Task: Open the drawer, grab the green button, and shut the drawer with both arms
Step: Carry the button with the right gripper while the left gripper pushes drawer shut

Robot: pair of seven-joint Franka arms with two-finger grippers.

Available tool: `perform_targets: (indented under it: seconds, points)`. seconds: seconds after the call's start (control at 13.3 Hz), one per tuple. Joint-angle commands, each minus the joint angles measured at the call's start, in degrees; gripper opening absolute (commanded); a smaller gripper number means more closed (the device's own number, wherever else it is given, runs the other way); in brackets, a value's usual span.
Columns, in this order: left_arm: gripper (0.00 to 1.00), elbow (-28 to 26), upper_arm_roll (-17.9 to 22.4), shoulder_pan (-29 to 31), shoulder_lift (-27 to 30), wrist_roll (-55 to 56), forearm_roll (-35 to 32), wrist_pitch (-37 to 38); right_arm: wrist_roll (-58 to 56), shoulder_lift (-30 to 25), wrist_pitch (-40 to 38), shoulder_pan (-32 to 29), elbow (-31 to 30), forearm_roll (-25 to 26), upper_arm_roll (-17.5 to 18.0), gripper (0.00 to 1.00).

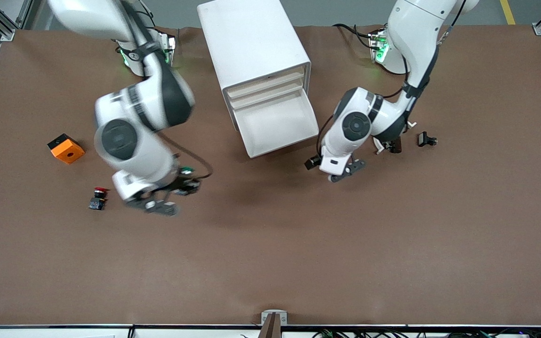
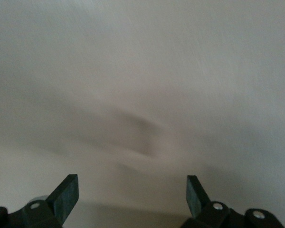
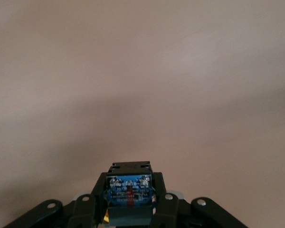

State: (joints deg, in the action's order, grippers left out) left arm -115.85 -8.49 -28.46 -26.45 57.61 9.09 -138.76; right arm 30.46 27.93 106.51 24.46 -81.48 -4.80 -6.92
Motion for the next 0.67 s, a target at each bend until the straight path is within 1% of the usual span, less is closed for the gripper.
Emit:
perform_targets:
  seconds: [0.0, 0.07, 0.22, 0.6]
  points:
    - [1.00, -0.08, -3.45, -0.10, 0.00, 0.14, 1.02, 1.03, -3.47, -1.92, 1.33, -6.08, -3.42, 0.41, 1.29, 0.00]
    - [1.00, -0.08, -5.03, -0.10, -0.18, 0.66, 1.02, 1.12, -3.65, -1.74, 2.46, -7.92, -4.64, 1.28, 1.29, 0.00]
    - [1.00, -0.42, -8.19, 0.07, -0.10, 1.19, 1.02, 1.73, -5.93, -1.91, 8.94, -10.48, -9.90, 2.60, 1.29, 0.00]
    - [1.00, -0.52, -14.34, 0.16, 0.08, 4.08, 1.02, 9.19, -13.66, -1.48, 25.47, -15.32, -20.89, 2.61, 1.29, 0.00]
